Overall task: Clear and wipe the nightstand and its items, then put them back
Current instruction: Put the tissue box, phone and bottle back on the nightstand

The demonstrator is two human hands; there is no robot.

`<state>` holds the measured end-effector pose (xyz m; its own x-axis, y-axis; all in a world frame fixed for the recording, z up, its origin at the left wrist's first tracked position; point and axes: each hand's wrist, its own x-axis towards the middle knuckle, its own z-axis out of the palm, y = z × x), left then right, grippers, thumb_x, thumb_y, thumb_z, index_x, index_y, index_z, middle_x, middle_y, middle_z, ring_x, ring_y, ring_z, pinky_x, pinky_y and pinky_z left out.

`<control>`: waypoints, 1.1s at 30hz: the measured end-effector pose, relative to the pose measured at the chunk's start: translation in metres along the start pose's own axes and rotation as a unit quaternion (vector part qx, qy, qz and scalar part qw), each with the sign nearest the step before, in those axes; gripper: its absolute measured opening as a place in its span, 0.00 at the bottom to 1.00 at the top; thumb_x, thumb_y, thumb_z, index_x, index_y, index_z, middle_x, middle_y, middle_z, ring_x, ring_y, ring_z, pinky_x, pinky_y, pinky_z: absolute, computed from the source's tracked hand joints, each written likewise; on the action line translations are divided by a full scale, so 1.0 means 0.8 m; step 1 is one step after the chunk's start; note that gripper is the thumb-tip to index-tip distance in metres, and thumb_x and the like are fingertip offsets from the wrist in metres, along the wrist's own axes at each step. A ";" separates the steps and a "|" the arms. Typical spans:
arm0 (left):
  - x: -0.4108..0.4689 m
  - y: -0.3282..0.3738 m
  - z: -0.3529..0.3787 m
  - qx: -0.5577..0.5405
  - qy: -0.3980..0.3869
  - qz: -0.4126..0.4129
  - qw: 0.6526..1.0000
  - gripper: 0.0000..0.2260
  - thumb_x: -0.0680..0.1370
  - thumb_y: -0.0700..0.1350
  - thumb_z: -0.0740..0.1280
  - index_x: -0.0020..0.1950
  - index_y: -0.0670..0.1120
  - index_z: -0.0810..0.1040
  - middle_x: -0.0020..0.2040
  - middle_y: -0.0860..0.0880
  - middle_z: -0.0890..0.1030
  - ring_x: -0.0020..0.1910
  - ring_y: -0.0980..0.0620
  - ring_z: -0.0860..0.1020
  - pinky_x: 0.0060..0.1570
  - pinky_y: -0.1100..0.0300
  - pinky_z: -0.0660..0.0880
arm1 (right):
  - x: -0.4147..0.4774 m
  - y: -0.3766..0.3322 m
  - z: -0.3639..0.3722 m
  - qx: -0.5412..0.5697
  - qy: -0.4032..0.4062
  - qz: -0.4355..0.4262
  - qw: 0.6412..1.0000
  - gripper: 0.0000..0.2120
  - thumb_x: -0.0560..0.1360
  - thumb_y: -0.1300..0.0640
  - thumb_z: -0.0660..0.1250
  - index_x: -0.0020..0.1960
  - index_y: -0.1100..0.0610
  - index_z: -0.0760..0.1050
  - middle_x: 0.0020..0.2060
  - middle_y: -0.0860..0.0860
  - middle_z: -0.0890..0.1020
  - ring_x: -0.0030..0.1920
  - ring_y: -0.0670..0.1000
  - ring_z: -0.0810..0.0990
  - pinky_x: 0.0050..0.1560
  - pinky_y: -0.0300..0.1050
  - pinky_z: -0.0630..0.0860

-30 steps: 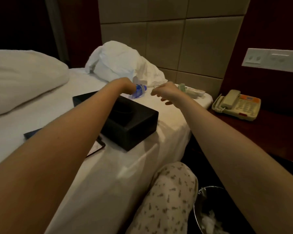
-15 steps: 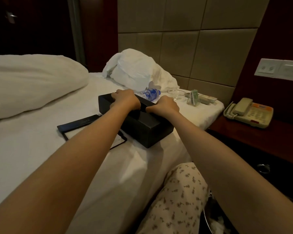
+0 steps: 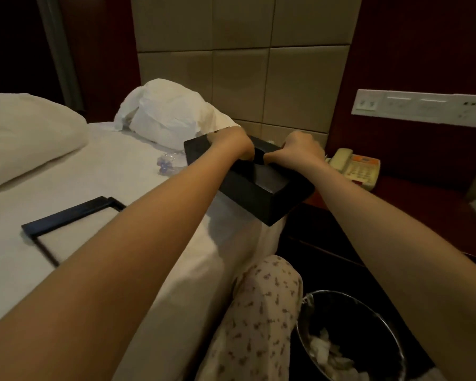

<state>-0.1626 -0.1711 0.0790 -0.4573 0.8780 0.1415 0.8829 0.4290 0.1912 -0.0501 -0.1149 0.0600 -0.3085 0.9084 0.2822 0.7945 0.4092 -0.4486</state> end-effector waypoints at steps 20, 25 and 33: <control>0.014 0.261 0.135 -0.195 -0.256 0.295 0.900 0.35 0.78 0.56 0.62 0.77 0.43 0.50 0.73 0.41 0.63 0.69 0.43 0.67 0.64 0.54 0.66 | -0.022 0.293 -0.079 0.007 0.172 0.379 0.909 0.16 0.73 0.48 0.68 0.50 0.60 0.74 0.53 0.58 0.79 0.54 0.60 0.78 0.43 0.47 0.70; 0.012 0.297 0.146 -0.158 -0.299 0.366 0.867 0.38 0.74 0.59 0.66 0.77 0.49 0.50 0.75 0.45 0.60 0.72 0.45 0.63 0.68 0.52 0.64 | -0.013 0.333 -0.086 0.017 0.165 0.436 0.885 0.18 0.74 0.48 0.67 0.56 0.60 0.75 0.54 0.58 0.79 0.54 0.59 0.78 0.40 0.46 0.68; 0.040 0.325 0.180 -0.102 -0.233 0.401 0.880 0.36 0.72 0.59 0.69 0.75 0.53 0.57 0.71 0.47 0.67 0.67 0.46 0.68 0.62 0.50 0.70 | 0.018 0.363 -0.075 -0.040 0.153 0.446 0.881 0.17 0.76 0.49 0.65 0.55 0.61 0.75 0.49 0.56 0.78 0.52 0.58 0.79 0.40 0.45 0.70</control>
<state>0.0674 -0.0006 -0.0063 0.4397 0.8932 -0.0943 0.8421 -0.3735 0.3890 0.2078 0.0124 -0.0153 0.6026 0.7950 0.0698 0.6882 -0.4734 -0.5498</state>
